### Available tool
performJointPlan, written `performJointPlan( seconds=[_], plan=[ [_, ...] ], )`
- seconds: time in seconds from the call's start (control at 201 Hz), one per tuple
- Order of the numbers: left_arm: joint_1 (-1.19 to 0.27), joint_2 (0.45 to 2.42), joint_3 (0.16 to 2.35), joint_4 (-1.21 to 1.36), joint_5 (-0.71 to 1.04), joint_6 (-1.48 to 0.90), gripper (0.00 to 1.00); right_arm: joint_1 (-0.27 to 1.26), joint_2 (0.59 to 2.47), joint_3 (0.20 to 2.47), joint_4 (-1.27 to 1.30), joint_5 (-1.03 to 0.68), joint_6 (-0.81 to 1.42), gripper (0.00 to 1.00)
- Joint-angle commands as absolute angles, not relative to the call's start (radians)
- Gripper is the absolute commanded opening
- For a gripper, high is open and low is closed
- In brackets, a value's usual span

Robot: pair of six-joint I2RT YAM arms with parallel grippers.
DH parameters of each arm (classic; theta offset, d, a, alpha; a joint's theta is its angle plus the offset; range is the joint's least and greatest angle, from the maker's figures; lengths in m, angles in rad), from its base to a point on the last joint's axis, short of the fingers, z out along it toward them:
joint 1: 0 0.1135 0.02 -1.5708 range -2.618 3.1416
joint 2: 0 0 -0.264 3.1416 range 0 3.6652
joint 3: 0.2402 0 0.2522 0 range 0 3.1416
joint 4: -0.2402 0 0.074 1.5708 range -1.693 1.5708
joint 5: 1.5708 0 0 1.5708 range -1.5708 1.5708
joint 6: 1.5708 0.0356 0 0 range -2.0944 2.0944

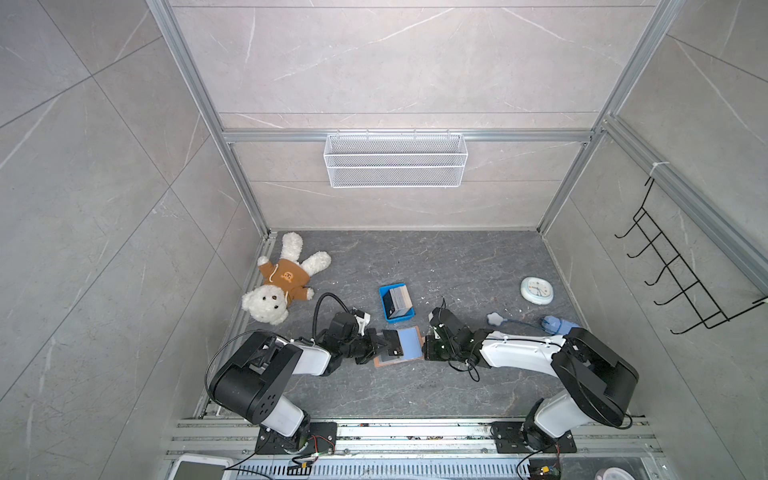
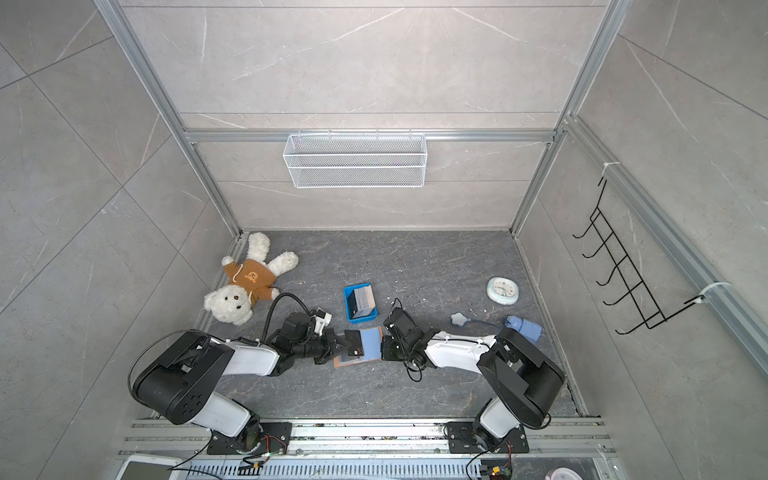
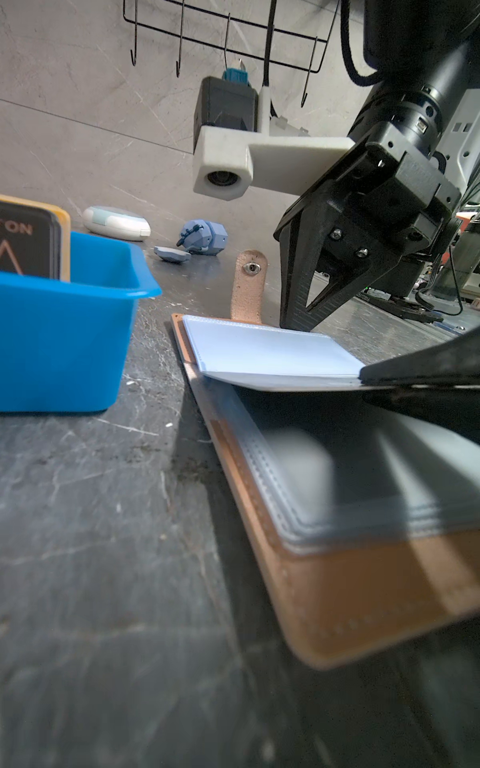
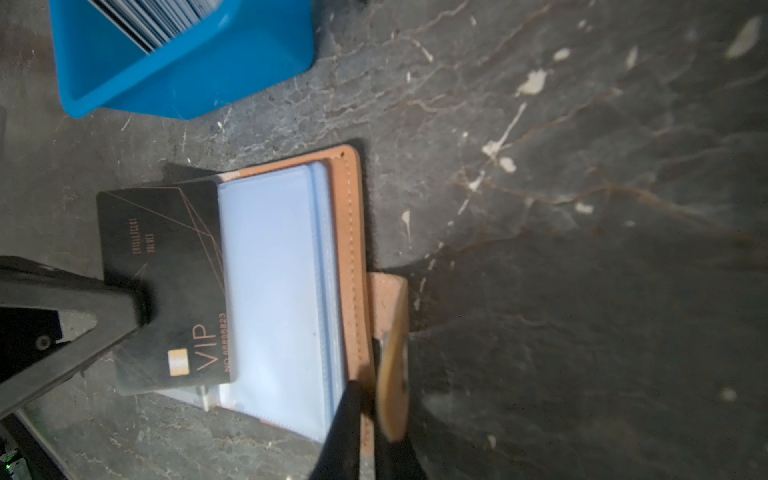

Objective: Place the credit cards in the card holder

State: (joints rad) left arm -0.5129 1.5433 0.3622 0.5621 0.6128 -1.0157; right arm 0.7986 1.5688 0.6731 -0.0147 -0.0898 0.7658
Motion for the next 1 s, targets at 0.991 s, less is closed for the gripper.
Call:
performJointPlan(
  seconds=[0.991],
  plan=[
    [-0.534,1.543,0.361,0.548,0.624,-1.022,0.00,0.811,1.587,0.680,-0.017,-0.077,0.758,0.11]
  ],
)
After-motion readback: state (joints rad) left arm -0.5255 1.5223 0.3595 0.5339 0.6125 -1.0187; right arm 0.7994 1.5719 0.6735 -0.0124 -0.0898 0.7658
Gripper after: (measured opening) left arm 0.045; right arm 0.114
